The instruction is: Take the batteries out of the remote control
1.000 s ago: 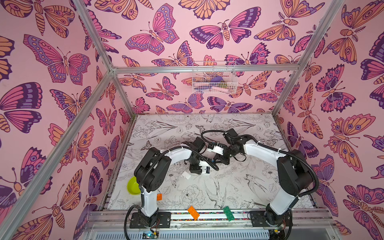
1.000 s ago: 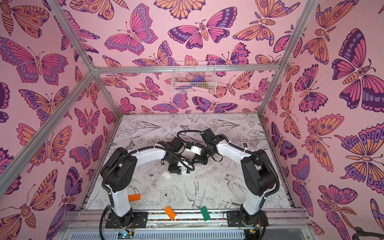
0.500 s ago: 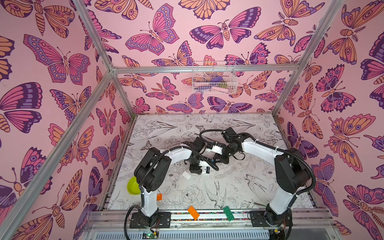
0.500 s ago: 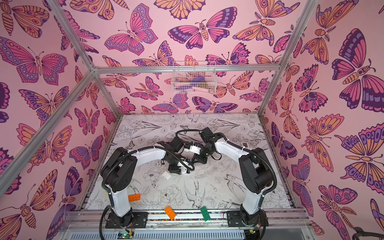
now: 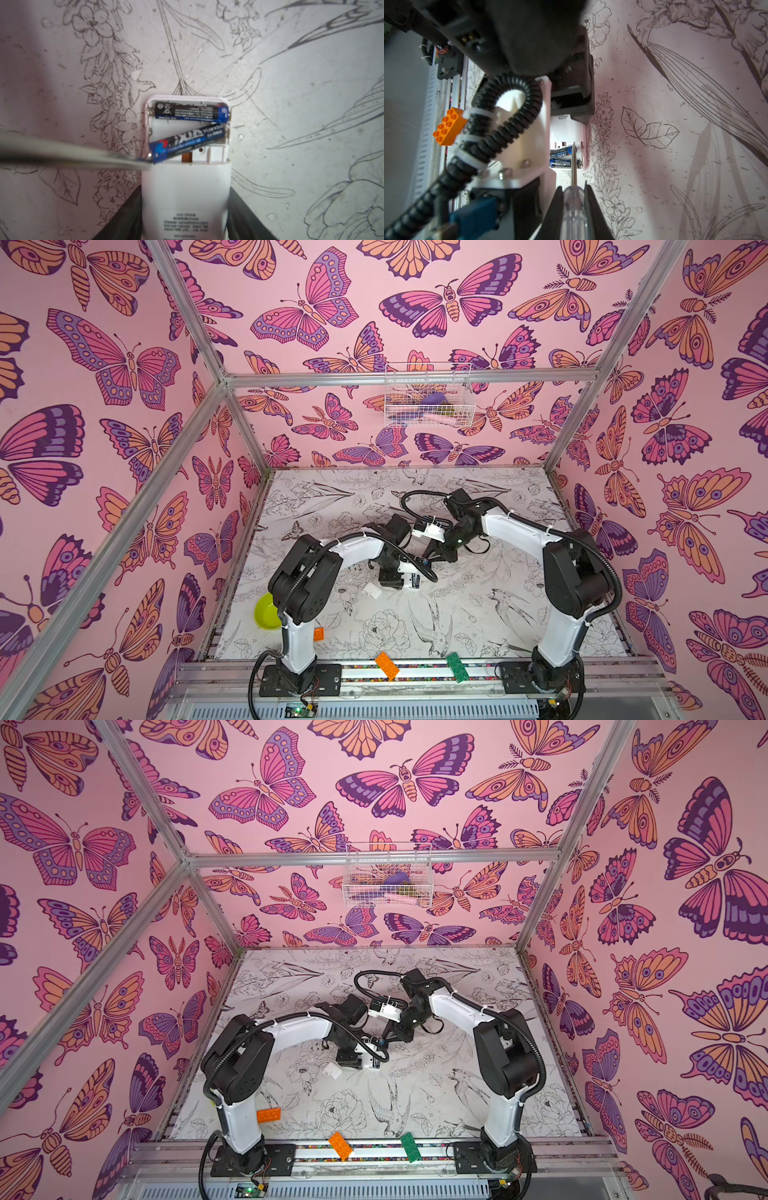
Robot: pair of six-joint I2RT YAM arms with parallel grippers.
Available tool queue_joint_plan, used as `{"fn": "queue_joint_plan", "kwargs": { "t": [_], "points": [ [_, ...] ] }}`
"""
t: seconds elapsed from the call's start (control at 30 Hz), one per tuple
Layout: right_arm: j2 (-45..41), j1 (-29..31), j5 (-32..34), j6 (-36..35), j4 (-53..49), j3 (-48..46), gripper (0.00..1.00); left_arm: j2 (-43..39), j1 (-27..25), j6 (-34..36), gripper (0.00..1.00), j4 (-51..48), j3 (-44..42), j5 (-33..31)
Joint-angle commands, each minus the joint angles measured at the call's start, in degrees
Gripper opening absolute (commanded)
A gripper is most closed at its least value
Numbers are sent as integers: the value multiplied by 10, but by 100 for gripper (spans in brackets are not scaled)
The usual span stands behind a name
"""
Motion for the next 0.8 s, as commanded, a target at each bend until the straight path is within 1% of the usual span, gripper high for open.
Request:
{"fn": "queue_joint_plan", "kwargs": {
  "t": [0.0, 0.23, 0.6, 0.67, 0.77],
  "points": [
    [5, 8, -43, -15, -65, 7, 0, 26, -7, -6, 60, -17, -7, 8],
    [-1, 5, 0, -3, -40, -7, 0, 24, -8, -8, 60, -16, -8, 8],
    [-15, -13, 41, 28, 7, -29, 0, 21, -7, -6, 60, -17, -10, 9],
    [-21, -15, 66, 37, 19, -35, 0, 16, -7, -6, 60, -16, -13, 8],
    [-34, -24, 59, 54, 44, -48, 0, 12, -8, -5, 60, -16, -16, 10]
  ]
}}
